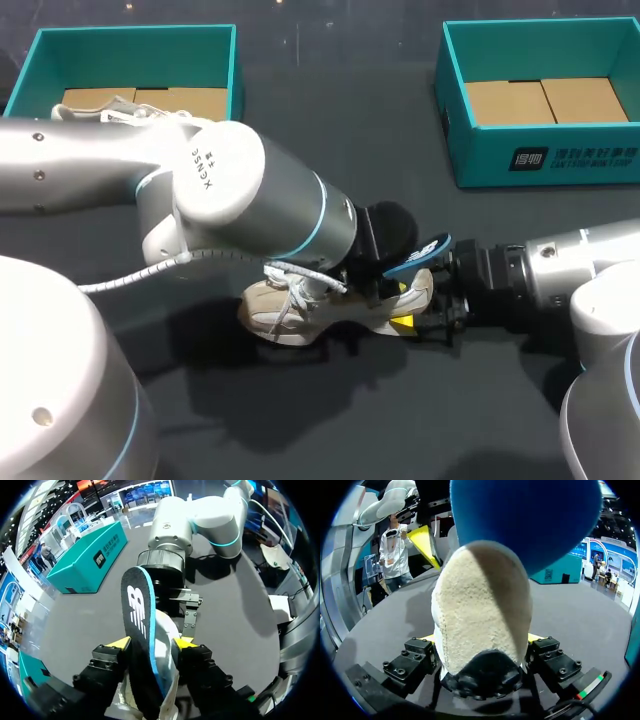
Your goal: Take the shoe out of the shoebox, open the shoe tongue, remove and reinsert the insole, then place the shoe into the shoebox
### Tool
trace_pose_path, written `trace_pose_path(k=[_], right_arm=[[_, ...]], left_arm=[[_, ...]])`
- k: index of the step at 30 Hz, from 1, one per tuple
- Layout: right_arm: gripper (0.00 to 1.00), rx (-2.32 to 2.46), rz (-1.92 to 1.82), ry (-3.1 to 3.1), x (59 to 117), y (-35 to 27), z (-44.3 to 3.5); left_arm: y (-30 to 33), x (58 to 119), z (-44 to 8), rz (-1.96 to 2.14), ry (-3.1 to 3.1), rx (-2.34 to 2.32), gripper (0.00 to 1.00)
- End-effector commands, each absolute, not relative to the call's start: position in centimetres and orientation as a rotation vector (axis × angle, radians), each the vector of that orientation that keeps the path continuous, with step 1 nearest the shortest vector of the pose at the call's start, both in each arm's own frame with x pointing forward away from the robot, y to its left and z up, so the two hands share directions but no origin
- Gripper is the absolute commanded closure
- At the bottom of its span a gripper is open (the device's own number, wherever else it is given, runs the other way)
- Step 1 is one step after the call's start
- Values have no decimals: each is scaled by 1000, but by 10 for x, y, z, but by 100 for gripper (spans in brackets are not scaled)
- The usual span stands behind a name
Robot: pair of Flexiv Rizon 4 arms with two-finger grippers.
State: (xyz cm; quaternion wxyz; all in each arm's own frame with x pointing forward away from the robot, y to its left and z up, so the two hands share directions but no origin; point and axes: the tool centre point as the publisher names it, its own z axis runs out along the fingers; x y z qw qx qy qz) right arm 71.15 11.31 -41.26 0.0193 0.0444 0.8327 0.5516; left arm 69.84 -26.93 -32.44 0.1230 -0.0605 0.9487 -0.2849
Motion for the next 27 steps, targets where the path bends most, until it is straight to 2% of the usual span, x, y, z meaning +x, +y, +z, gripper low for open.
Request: trace_pose_path(k=[1,27], right_arm=[[100,140,1706,2588,711,114,-413],[100,140,1706,2588,711,114,-413]], left_arm=[[-273,699,-335,-841,2750,-179,53],[-276,709,-340,-994,2633,-201,61]])
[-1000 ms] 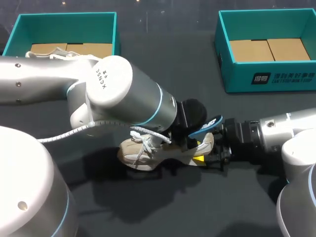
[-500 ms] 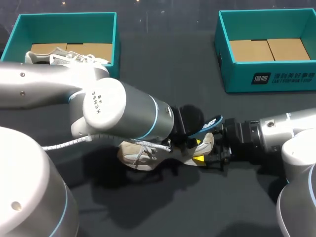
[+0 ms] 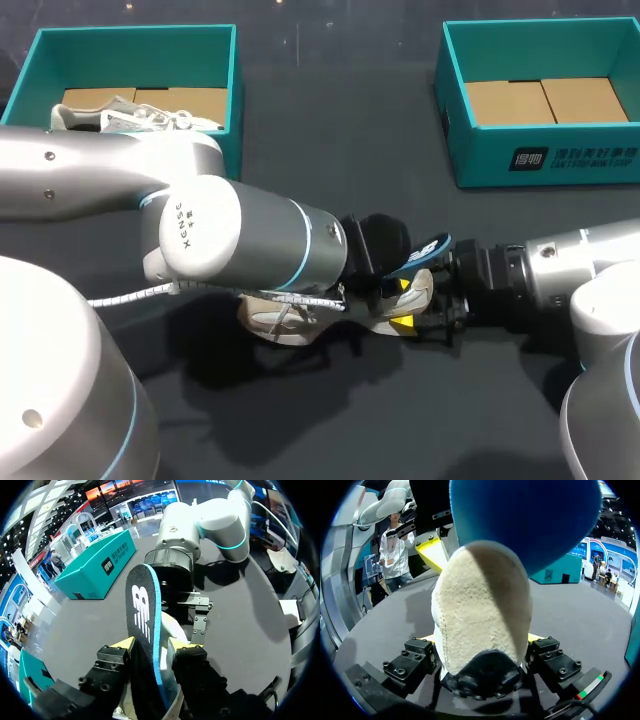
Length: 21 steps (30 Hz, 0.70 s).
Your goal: Take the shoe out of the shoebox, open the shoe tongue, remove and reinsert the insole, then place the shoe into the shoebox
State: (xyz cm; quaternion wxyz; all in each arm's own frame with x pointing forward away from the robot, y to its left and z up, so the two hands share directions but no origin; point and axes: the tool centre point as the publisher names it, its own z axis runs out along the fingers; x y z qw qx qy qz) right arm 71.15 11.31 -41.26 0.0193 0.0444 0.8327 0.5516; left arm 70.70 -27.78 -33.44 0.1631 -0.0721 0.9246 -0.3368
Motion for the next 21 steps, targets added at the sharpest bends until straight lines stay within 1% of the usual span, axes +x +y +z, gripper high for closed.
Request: trace_pose_path(k=[1,4,10,14,15,16,17,21], right_arm=[[100,140,1706,2588,711,114,-413],[100,140,1706,2588,711,114,-413],[100,140,1706,2588,711,114,-413],[100,140,1706,2588,711,114,-413],[100,140,1706,2588,711,114,-413],[100,140,1706,2588,711,114,-413],[100,140,1706,2588,711,114,-413],[100,140,1706,2588,711,114,-413]], left_arm=[[-276,709,-340,-995,2633,-200,61],[-276,709,-340,-1019,2625,-195,61],[-276,710,-339,-1026,2612,-200,67],[-278,710,-340,-1024,2604,-200,78],[-279,711,-340,-1024,2604,-200,86],[-279,711,-339,-1030,2601,-200,98],[-279,710,-338,-1037,2601,-200,100],[-282,711,-331,-1071,2598,-202,100]])
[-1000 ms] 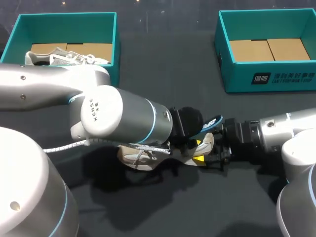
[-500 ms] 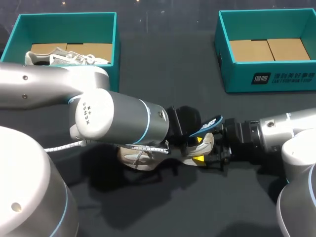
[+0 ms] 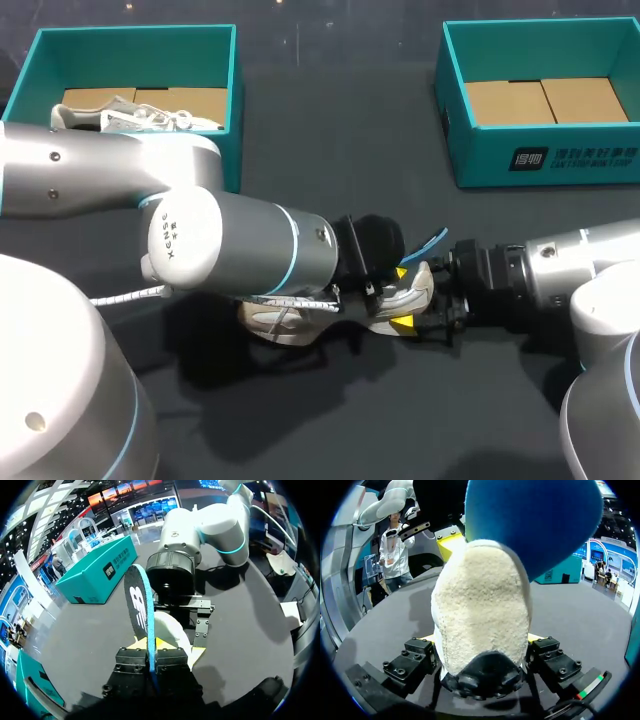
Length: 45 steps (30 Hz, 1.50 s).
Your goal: Take the shoe out of the shoebox, open the shoe tongue, remove and reinsert the insole, then place the shoe into the shoebox
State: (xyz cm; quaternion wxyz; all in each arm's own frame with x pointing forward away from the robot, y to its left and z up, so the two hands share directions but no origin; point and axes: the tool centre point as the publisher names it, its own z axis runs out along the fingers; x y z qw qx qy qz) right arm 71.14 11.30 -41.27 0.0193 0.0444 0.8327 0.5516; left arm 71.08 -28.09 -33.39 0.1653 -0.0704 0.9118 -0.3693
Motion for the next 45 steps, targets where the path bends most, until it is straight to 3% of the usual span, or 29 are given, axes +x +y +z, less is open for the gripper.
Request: trace_pose_path(k=[1,21,32,39,45], right_arm=[[100,140,1706,2588,711,114,-413],[100,140,1706,2588,711,114,-413],[100,140,1706,2588,711,114,-413],[100,140,1706,2588,711,114,-413],[100,140,1706,2588,711,114,-413]], left_arm=[[-283,711,-327,-1083,2602,-206,100],[-324,692,-217,-1127,2905,-134,100],[-324,692,-217,-1127,2905,-134,100],[-309,688,-179,-1437,2959,-309,100],[-306,678,-103,-1817,2902,-429,100]])
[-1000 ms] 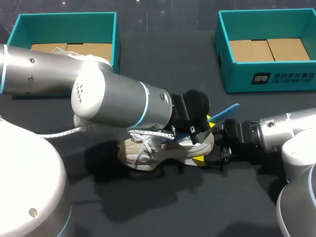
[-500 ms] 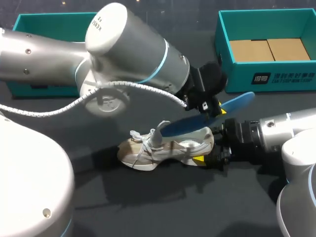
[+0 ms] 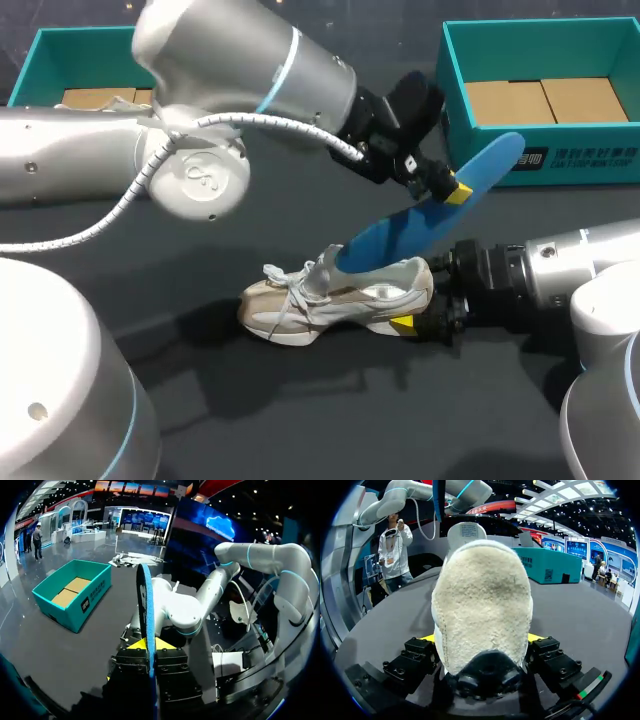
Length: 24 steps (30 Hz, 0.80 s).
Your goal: Take the shoe out of the shoebox, open the shoe tongue, remove and reinsert the insole, then place the shoe into the shoebox
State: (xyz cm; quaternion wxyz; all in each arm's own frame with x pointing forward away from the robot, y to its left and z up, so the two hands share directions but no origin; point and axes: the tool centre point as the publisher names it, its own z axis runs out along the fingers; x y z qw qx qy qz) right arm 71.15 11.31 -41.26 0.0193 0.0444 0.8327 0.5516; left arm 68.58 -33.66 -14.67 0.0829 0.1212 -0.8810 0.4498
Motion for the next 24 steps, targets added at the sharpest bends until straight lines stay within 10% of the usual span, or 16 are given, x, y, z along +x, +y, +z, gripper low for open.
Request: trace_pose_path(k=[1,24], right_arm=[[100,140,1706,2588,711,114,-413],[100,140,1706,2588,711,114,-413]], left_arm=[[-306,678,-103,1492,-2382,353,100],[-246,641,-42,1875,-2044,479,100]])
